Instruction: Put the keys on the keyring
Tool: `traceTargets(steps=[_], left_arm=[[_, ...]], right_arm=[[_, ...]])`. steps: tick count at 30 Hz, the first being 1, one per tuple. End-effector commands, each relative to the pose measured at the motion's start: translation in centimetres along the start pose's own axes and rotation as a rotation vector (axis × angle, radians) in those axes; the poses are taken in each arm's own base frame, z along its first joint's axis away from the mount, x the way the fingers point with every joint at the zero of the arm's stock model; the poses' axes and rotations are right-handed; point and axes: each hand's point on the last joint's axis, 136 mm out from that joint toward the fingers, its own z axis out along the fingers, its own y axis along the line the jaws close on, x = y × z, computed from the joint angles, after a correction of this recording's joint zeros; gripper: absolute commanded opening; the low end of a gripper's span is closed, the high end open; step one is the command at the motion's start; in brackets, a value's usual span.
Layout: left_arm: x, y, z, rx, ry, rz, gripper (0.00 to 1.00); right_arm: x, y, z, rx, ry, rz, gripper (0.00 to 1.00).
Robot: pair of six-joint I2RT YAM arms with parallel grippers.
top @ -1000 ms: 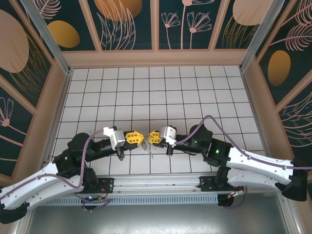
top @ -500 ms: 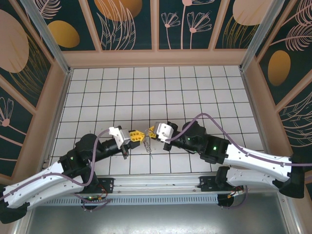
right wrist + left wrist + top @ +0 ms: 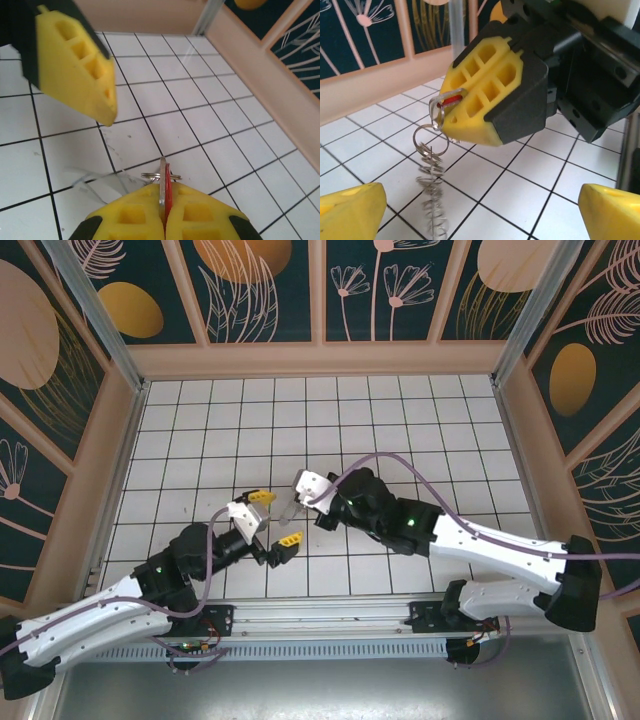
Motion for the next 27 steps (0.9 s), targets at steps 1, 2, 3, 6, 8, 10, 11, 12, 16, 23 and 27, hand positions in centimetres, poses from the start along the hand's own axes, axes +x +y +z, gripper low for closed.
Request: traceTargets(steps=[1,2,3,6,8,10,11,12,16,23,27], left_arm=[[-0.7,1.8,-0.4,-0.098,-0.081,-0.086,0.99],[-0.4,2.4,-0.6,-0.129,-0.086,-0.106,0.98],[0.0,2.9,-0.9,-0.155,-0.091,-0.125,0.98],[0.9,4.3,-2.1,-0.227,-0.114,-0.163,0.98],[1.4,5.3,-2.8,-0.275,-0.127,-0.19,0.98],[1.7,5.6,-3.4,-0.288,-0.145,-0.209,0.98],[1.8,5.6,-3.6,-0.288,-0.154,-0.216,0.98],[2.0,5.7,-3.7,-0.288,-0.158,-0.222,0.98],[2.9,5.8,-3.7,-0.295,-0.152,-0.235,0.99],[3.0,5.5,-3.7,-0.277,-0.13,-0.212,0.98],[2.6,5.7,-3.9,-0.289,-0.127,-0.198,0.98]], right_arm=[[-0.2,-2.1,0.5,0.04,0.036,0.072,0.0],[0.1,-2.5,1.0,0.038,0.049,0.091,0.0],[0.3,-2.9,1.4,0.039,0.061,0.111,0.0],[1.2,-3.7,2.9,0.042,0.112,0.152,0.0],[1.8,-4.4,3.9,0.049,0.148,0.174,0.0],[2.5,-5.1,5.0,0.052,0.179,0.203,0.0],[2.7,-5.5,5.5,0.051,0.188,0.222,0.0],[2.8,-6.0,6.2,0.048,0.195,0.241,0.0],[3.1,-7.1,8.4,0.039,0.217,0.272,0.0],[4.9,-8.4,11.3,0.045,0.258,0.321,0.0],[7.2,-7.7,11.4,0.028,0.282,0.381,0.0]])
